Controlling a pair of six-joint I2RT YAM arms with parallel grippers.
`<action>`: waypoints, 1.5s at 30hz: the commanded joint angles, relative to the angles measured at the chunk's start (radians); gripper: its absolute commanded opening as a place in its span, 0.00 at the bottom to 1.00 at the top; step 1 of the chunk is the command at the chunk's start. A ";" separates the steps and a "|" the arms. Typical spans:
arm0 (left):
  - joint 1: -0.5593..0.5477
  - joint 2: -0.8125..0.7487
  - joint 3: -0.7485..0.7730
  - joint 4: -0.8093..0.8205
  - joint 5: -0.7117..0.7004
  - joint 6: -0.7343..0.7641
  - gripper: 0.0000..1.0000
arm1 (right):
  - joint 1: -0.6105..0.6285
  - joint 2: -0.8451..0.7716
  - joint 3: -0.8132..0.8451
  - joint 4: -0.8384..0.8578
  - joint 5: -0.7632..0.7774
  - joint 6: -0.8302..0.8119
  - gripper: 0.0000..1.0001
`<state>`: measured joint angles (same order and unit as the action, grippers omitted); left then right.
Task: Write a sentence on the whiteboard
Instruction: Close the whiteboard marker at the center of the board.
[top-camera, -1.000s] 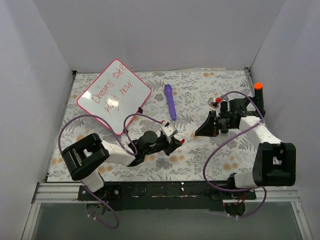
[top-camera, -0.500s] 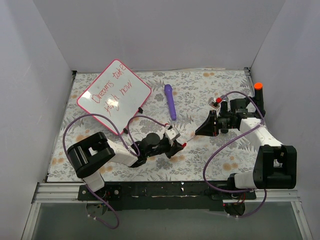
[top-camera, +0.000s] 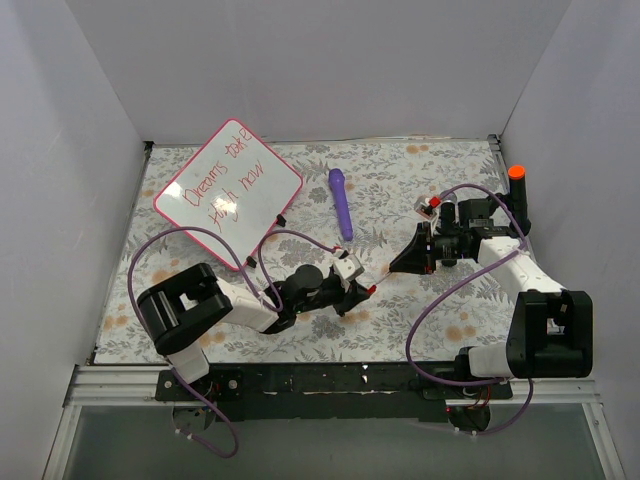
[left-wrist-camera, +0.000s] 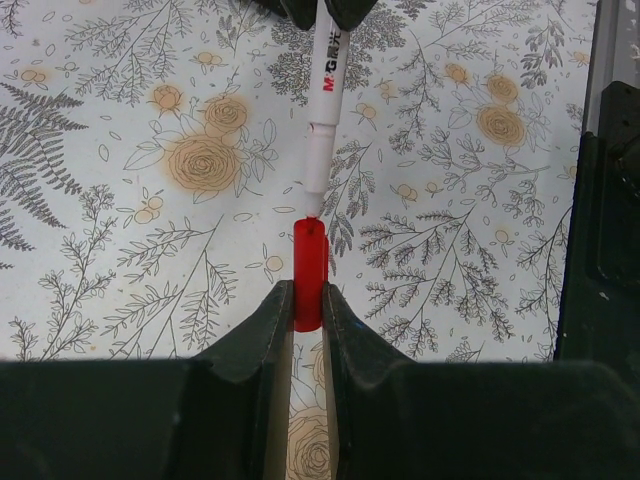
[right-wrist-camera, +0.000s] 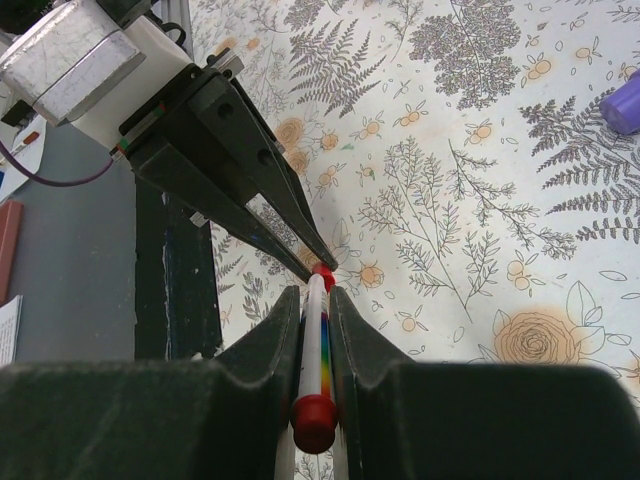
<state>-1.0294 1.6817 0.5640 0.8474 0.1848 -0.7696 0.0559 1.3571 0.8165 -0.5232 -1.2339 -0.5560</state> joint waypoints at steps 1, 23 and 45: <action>-0.008 0.012 0.027 0.030 0.015 0.018 0.00 | 0.010 0.005 0.000 0.022 0.004 0.004 0.01; -0.008 0.012 0.013 0.032 -0.007 0.016 0.00 | -0.005 -0.012 0.009 0.031 0.034 0.014 0.01; -0.008 0.010 0.019 0.039 -0.036 0.009 0.00 | -0.001 0.002 -0.013 0.038 0.030 0.028 0.01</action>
<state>-1.0317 1.7092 0.5697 0.8616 0.1692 -0.7662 0.0536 1.3590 0.8066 -0.4973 -1.1847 -0.5262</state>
